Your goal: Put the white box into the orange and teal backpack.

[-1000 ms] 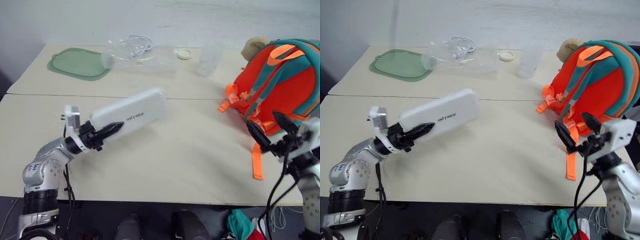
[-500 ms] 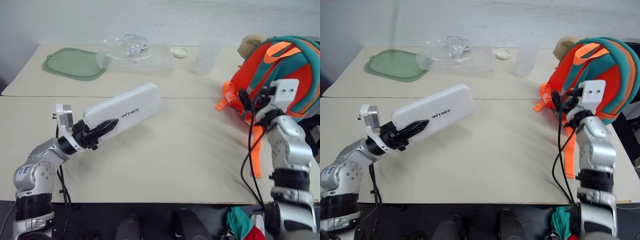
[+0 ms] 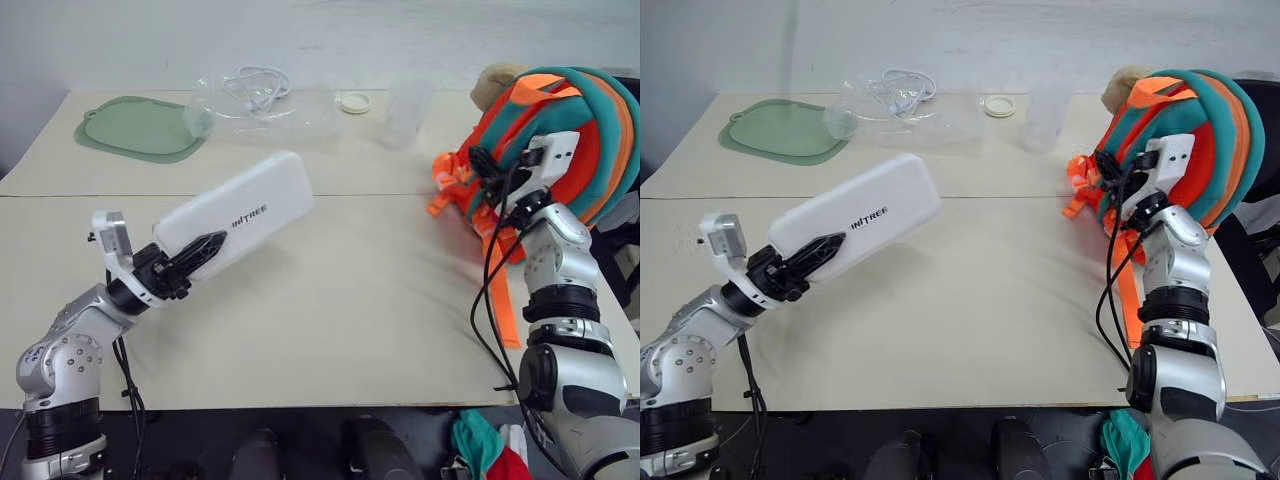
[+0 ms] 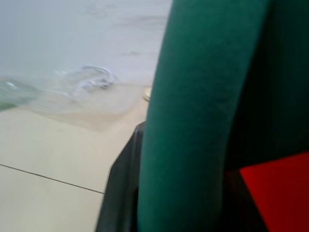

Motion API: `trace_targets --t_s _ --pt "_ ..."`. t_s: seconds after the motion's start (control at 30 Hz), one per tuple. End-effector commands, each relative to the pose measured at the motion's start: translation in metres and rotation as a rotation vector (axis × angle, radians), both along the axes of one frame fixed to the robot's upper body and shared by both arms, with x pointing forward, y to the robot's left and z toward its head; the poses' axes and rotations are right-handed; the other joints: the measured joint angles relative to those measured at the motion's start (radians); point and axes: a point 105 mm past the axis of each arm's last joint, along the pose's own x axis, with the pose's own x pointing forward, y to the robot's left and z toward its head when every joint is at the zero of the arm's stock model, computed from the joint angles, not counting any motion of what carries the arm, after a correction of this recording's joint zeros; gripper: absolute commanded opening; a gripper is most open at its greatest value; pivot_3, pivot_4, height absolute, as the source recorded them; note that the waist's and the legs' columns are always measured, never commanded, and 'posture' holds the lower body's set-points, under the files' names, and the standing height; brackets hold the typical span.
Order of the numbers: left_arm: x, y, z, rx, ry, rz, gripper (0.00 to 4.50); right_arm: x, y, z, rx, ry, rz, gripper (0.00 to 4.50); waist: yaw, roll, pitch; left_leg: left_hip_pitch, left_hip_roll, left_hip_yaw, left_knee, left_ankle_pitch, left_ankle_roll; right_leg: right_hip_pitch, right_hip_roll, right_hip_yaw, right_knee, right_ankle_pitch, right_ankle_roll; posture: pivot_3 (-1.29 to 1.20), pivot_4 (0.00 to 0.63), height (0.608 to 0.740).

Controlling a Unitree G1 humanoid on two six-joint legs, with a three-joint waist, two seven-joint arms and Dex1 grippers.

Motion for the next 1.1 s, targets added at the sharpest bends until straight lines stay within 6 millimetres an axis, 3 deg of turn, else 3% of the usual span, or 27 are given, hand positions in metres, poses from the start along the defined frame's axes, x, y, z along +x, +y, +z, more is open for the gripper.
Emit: trace_targets --t_s 0.03,0.1,0.23,0.37,0.43,0.53,0.67,0.9,1.0,1.1 --pt "-0.001 0.017 0.009 -0.03 -0.039 0.027 1.23 -0.035 0.029 0.037 0.034 -0.152 0.265 0.04 -0.001 0.002 0.001 0.0 0.0 0.0 0.0 0.0 0.0 0.0 0.0 0.0 0.001 0.0 0.0 0.0 0.15 0.74" --pt "-0.001 0.02 0.008 -0.03 -0.04 0.02 1.23 -0.054 0.048 0.042 0.03 -0.142 0.407 0.04 0.002 0.003 0.002 0.0 0.001 0.0 -0.001 0.0 0.0 0.0 0.0 -0.001 0.001 0.0 0.0 0.0 0.15 0.74" --pt "-0.005 0.026 0.009 -0.009 -0.029 -0.071 1.23 -0.14 0.122 0.03 -0.108 0.011 0.904 0.04 -0.001 0.005 0.004 -0.002 0.001 -0.001 -0.003 0.0 0.0 -0.001 0.0 -0.001 0.001 0.0 0.0 0.0 0.15 0.74" --pt "-0.007 0.031 0.008 0.031 -0.012 -0.142 1.23 -0.193 0.143 0.015 -0.173 0.137 1.125 0.04 0.002 0.005 0.004 -0.002 0.002 -0.002 -0.004 -0.001 -0.001 -0.002 0.001 -0.002 0.0 -0.001 -0.002 0.0 0.15 0.74" --pt "-0.008 0.033 0.008 0.054 -0.007 -0.162 1.23 -0.206 0.142 0.012 -0.182 0.183 1.168 0.04 0.004 0.004 0.005 -0.002 0.002 -0.002 -0.004 -0.001 -0.001 -0.002 0.0 -0.002 -0.003 -0.001 -0.002 0.0 0.15 0.74" --pt "-0.012 0.04 0.007 0.107 0.005 -0.19 1.23 -0.213 0.125 0.006 -0.209 0.265 1.141 0.04 0.022 0.001 0.006 -0.002 0.001 -0.003 -0.002 -0.002 0.001 0.0 -0.002 -0.003 -0.006 -0.001 -0.001 0.0 0.15 0.74" --pt "-0.017 0.044 0.008 0.164 0.014 -0.206 1.23 -0.2 0.101 0.003 -0.21 0.294 0.997 0.04 0.029 0.0 0.006 -0.002 -0.001 -0.004 -0.003 -0.003 0.003 0.001 -0.005 -0.004 -0.008 0.0 -0.001 0.0 0.15 0.74" --pt "-0.032 0.051 0.011 0.243 0.042 -0.181 1.23 -0.194 0.084 -0.001 -0.212 0.323 0.934 0.04 0.022 0.001 0.006 -0.002 -0.001 -0.004 -0.006 -0.003 0.002 0.0 -0.005 -0.005 -0.009 -0.001 -0.001 0.0 0.15 0.74" --pt "-0.023 0.057 0.02 0.242 -0.013 -0.076 1.23 -0.197 0.071 -0.009 -0.248 0.394 0.941 0.04 0.028 0.0 0.006 -0.003 -0.001 -0.005 -0.005 -0.003 0.003 0.0 -0.005 -0.005 -0.01 -0.001 -0.001 0.0 0.15 0.74" --pt "-0.019 0.041 0.03 0.234 -0.067 -0.109 1.23 -0.204 0.068 -0.017 -0.284 0.446 0.969 0.04 0.035 0.0 0.007 -0.003 -0.002 -0.006 -0.004 -0.006 0.008 0.002 -0.006 -0.006 -0.01 0.0 -0.001 0.0 0.15 0.74"
